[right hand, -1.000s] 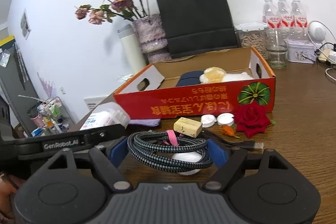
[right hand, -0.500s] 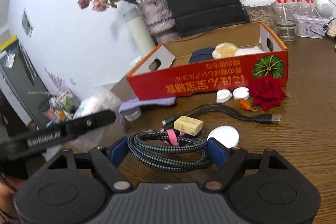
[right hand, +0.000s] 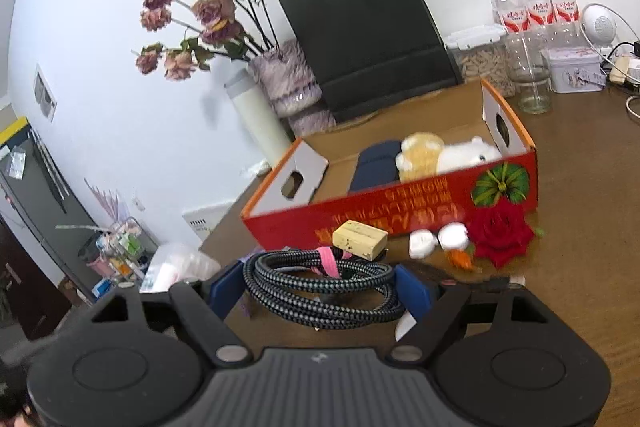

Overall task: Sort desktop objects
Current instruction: 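Lift and carry the cotton-buds container and cable with both tools toward the box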

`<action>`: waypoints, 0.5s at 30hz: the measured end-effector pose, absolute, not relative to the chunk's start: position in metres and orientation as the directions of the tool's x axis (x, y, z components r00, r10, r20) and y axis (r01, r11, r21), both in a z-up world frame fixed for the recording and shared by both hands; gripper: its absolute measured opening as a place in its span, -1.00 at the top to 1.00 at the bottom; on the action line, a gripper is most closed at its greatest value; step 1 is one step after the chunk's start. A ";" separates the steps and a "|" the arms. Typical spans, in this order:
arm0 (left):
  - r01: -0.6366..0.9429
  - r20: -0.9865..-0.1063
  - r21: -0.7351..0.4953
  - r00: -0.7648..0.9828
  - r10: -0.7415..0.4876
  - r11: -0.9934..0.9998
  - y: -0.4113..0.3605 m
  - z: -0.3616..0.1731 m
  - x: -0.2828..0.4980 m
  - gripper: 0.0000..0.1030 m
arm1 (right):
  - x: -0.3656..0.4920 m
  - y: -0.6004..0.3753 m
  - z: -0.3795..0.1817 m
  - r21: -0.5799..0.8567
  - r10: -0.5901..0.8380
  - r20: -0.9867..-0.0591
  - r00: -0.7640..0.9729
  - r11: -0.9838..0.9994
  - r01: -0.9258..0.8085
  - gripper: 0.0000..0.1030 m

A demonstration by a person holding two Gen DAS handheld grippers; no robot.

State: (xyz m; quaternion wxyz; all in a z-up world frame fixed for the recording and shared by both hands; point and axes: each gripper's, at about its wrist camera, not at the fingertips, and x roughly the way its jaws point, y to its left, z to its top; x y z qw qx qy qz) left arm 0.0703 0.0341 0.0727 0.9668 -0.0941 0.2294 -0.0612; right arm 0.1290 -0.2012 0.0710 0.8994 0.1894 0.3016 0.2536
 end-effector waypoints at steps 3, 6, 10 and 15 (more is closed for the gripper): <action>0.071 -0.424 -0.212 0.892 -0.158 0.975 0.036 0.076 0.076 -0.31 | 0.137 -0.203 0.075 0.540 0.594 -0.428 0.681 0.772 -0.334 -0.56; 0.066 -0.421 -0.218 0.894 -0.155 0.974 0.038 0.077 0.082 -0.31 | 0.144 -0.205 0.076 0.572 0.606 -0.420 0.675 0.755 -0.321 -0.56; 0.067 -0.422 -0.225 0.892 -0.159 0.972 0.037 0.077 0.088 -0.31 | 0.152 -0.210 0.067 0.641 0.647 -0.407 0.644 0.705 -0.304 -0.56; 0.054 -0.450 -0.230 0.879 -0.155 0.972 0.039 0.066 0.094 -0.31 | 0.152 -0.210 0.041 0.607 0.605 -0.466 0.646 0.750 -0.264 -0.56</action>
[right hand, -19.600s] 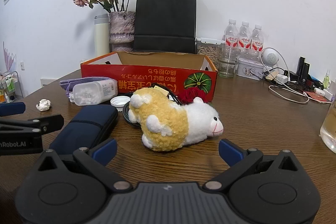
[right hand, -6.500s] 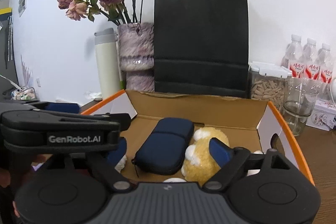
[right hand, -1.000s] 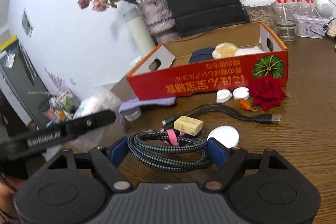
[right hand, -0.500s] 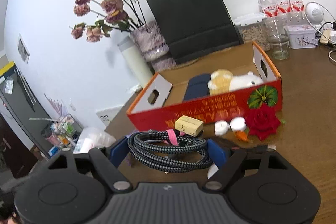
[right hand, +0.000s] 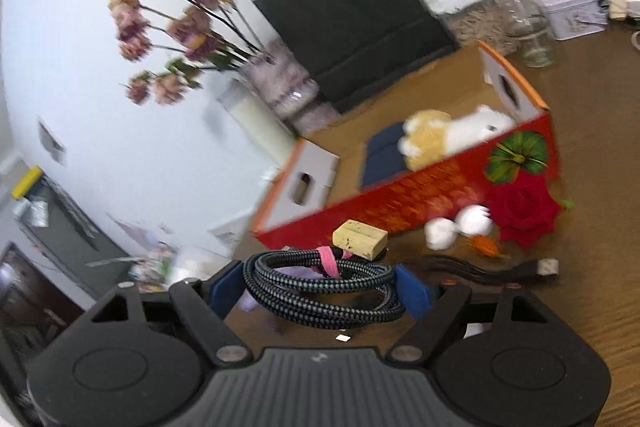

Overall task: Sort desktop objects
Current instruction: 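Lift and carry the cotton-buds container and cable with both tools toward the box, then lower the cotton-buds container and braided cable into the box and open both tools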

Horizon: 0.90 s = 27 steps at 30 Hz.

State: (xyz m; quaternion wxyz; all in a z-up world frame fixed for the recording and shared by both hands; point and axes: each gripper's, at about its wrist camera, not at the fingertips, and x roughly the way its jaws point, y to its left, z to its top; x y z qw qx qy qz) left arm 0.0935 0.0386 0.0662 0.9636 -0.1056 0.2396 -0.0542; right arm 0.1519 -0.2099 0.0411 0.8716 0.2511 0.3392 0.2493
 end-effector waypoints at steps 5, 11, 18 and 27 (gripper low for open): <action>0.039 -0.489 -0.230 0.859 -0.150 0.972 0.040 0.052 0.097 -0.31 | 0.145 -0.195 0.013 0.461 0.540 -0.535 0.649 0.831 -0.311 -0.57; 0.047 -0.514 -0.226 0.843 -0.160 0.973 0.036 0.043 0.099 -0.31 | 0.137 -0.182 0.014 0.367 0.524 -0.539 0.659 0.851 -0.377 -0.56; 0.048 -0.502 -0.230 0.850 -0.160 0.972 0.037 0.047 0.102 -0.31 | 0.135 -0.186 0.023 0.380 0.543 -0.505 0.671 0.838 -0.392 -0.56; 0.071 -0.468 -0.223 0.867 -0.170 0.972 0.029 0.062 0.113 -0.31 | 0.141 -0.185 0.054 0.342 0.537 -0.438 0.721 0.841 -0.419 -0.56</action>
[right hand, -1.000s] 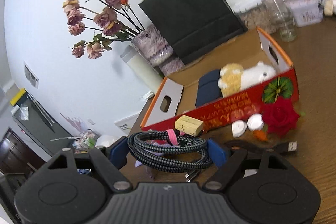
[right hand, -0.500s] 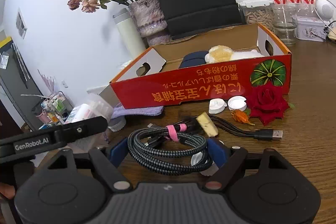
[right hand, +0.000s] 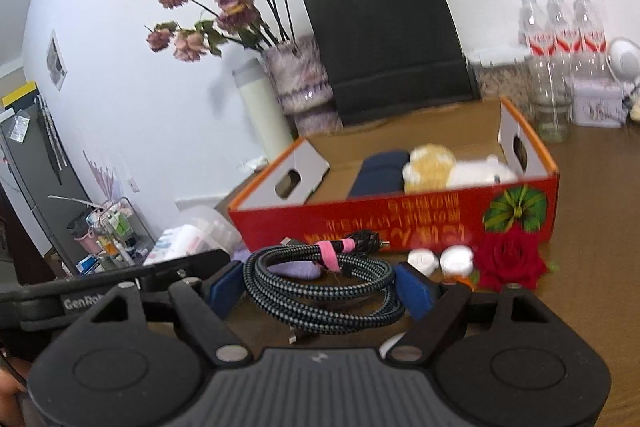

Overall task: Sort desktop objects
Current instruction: 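Lower the cotton-buds container and braided cable into the box and open both tools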

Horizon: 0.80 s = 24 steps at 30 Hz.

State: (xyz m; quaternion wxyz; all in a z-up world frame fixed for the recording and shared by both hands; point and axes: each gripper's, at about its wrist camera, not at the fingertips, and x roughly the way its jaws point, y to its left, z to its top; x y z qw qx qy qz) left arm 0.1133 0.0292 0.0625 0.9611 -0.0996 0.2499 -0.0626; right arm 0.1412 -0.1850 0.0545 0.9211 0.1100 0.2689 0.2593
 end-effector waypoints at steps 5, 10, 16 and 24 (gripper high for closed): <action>0.084 -0.443 -0.215 0.880 -0.174 0.973 0.026 0.073 0.124 -0.31 | 0.148 -0.185 0.067 0.314 0.523 -0.410 0.748 0.850 -0.422 -0.56; 0.097 -0.411 -0.206 0.894 -0.176 0.974 0.021 0.083 0.138 -0.31 | 0.162 -0.188 0.080 0.299 0.508 -0.377 0.774 0.858 -0.417 -0.56; 0.105 -0.387 -0.196 0.905 -0.175 0.975 0.016 0.089 0.162 -0.31 | 0.187 -0.191 0.090 0.294 0.490 -0.333 0.806 0.866 -0.405 -0.56; 0.079 -0.381 -0.237 0.909 -0.168 0.968 0.017 0.084 0.208 -0.31 | 0.228 -0.193 0.084 0.274 0.471 -0.329 0.818 0.877 -0.395 -0.56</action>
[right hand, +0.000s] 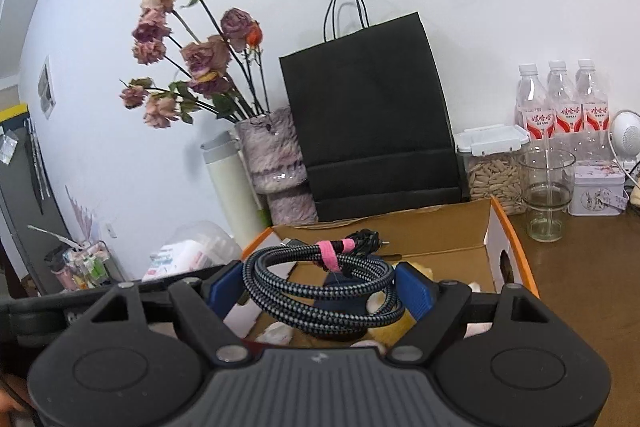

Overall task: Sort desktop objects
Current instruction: 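Lower the cotton-buds container and braided cable into the box and open both tools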

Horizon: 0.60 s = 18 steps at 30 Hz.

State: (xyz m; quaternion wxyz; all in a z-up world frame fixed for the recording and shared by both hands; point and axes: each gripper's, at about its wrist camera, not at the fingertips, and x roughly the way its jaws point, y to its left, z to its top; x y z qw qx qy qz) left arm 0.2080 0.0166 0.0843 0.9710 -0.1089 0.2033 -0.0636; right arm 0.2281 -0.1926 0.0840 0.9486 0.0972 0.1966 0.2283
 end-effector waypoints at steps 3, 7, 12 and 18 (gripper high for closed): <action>0.075 -0.386 -0.229 0.908 -0.162 0.970 0.015 0.082 0.224 -0.31 | 0.244 -0.192 0.080 0.260 0.465 -0.338 0.818 0.882 -0.393 -0.56; 0.064 -0.392 -0.206 0.909 -0.142 0.976 0.013 0.078 0.242 -0.31 | 0.263 -0.191 0.076 0.237 0.454 -0.343 0.822 0.889 -0.392 -0.56; 0.052 -0.430 -0.185 0.894 -0.128 0.981 0.011 0.067 0.265 -0.31 | 0.285 -0.189 0.068 0.220 0.443 -0.365 0.819 0.896 -0.386 -0.56; 0.053 -0.444 -0.174 0.887 -0.127 0.983 0.007 0.060 0.282 -0.31 | 0.302 -0.190 0.061 0.208 0.422 -0.384 0.822 0.906 -0.368 -0.56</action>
